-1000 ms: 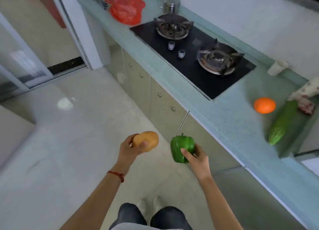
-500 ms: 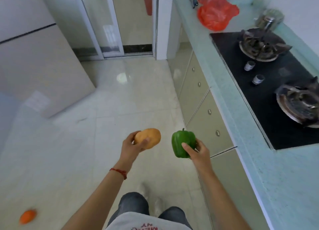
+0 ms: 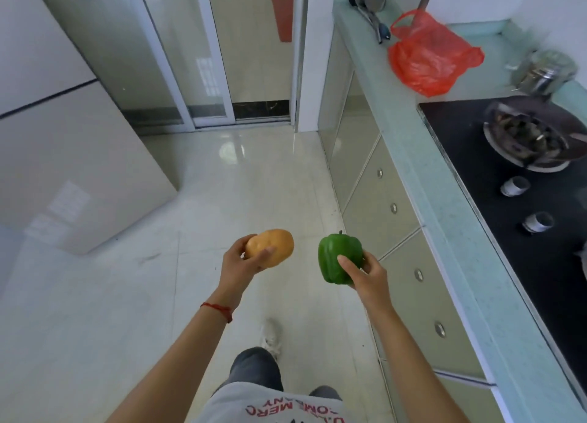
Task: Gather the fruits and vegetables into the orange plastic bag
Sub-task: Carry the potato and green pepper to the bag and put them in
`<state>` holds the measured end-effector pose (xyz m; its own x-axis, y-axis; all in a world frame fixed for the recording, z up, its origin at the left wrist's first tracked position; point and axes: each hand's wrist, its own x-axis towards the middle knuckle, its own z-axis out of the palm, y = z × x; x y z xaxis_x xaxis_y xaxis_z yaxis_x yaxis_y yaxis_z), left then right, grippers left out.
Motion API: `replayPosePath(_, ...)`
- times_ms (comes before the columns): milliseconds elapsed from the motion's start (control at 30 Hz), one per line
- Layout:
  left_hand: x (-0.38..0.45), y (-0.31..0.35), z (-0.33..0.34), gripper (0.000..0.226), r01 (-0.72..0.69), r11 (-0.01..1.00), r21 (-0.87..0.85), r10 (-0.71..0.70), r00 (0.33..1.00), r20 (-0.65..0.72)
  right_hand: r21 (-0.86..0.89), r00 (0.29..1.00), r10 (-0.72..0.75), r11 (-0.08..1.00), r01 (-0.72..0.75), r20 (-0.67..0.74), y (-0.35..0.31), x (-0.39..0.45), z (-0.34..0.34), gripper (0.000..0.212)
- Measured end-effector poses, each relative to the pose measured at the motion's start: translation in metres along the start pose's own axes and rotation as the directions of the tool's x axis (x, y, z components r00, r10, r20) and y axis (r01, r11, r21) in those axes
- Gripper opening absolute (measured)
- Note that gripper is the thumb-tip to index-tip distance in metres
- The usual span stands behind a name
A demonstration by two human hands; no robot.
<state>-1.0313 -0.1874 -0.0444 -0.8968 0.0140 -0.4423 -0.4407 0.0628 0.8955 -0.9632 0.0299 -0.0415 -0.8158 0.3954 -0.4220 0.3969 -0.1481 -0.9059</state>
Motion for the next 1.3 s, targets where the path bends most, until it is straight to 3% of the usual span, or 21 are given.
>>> replayPosePath(400,0.177,0.100,0.035,0.039,-0.035,0.999,0.030,0.033,0.998,0.059,0.016,0.998,-0.040,0.999,0.041,-0.057,-0.093,0.164,0.049,0.033)
replayPosePath(1000,0.410,0.232,0.170,0.037,-0.118,0.987,0.108,0.097,0.978,0.185,-0.006,0.982,-0.052,0.999,0.052,-0.180,-0.216,0.409,0.034,0.043)
replayPosePath(1167,0.474,0.260,0.204,0.036,-0.120,0.980,0.162,0.067,0.952,0.298,0.033,0.954,-0.032,0.998,0.044,-0.299,-0.232,0.453,0.037,0.050)
replayPosePath(1300,0.524,0.285,0.240,0.038,-0.154,0.963,0.219,0.040,0.893,0.449,0.093,0.873,0.024,0.995,0.024,-0.487,-0.243,0.477,0.039,0.051)
